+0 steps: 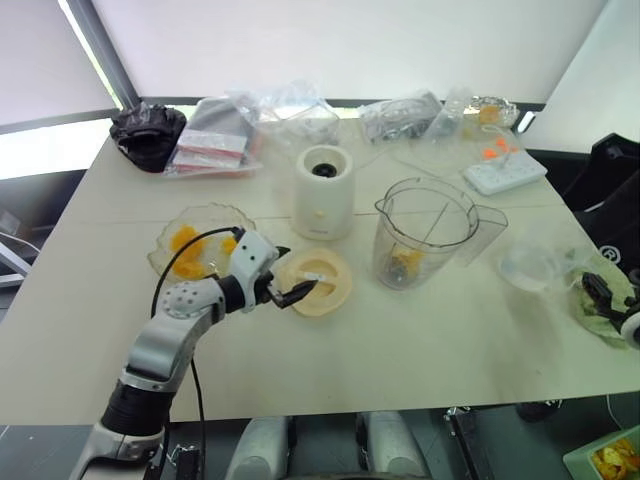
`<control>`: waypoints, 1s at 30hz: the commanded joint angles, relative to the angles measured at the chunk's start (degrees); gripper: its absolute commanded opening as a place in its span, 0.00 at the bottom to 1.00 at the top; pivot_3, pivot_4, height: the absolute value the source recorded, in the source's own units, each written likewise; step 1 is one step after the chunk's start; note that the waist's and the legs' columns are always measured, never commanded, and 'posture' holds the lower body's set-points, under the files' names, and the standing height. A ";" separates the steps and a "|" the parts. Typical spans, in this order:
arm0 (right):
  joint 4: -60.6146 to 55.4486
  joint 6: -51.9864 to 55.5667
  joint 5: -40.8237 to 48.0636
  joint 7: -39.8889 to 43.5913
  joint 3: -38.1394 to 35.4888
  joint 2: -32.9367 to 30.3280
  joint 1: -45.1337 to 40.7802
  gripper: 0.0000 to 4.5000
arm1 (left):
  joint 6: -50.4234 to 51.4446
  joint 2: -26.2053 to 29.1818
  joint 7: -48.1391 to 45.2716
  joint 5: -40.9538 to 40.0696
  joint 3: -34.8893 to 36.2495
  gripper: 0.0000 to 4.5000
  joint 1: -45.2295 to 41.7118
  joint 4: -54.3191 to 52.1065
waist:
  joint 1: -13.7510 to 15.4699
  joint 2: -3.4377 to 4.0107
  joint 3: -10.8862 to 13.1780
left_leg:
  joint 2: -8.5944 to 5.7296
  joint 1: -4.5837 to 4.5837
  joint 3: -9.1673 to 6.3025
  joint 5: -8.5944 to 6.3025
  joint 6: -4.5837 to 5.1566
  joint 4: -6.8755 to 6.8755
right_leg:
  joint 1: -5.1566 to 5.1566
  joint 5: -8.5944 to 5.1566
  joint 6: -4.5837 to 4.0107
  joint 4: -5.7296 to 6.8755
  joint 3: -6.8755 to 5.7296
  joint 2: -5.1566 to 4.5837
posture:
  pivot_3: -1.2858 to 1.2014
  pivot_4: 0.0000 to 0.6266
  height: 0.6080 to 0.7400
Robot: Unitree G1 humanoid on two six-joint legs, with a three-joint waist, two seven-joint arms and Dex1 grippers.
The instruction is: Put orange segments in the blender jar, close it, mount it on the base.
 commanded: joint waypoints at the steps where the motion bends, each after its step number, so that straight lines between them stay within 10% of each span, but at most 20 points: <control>1: 0.89 -2.10 -1.19 -0.02 -0.86 -0.58 -1.31 1.00 | -1.27 0.16 0.23 -0.10 -0.05 1.00 -0.55 -1.06 | 0.00 0.00 0.00 | 0.00 0.00 0.00 0.00 0.00 0.00 | 0.00 0.00 0.00 0.00 0.00 0.00 | 0.52 0.24 1.00; 30: 16.04 -12.16 -11.80 -5.70 6.44 0.69 -11.46 1.00 | 0.06 2.69 1.41 -1.57 1.87 1.00 2.48 -4.88 | -0.52 0.06 0.04 | 0.01 -0.01 0.00 0.00 0.00 -0.03 | 0.01 0.00 -0.01 -0.10 0.01 -0.01 | 0.52 0.24 1.00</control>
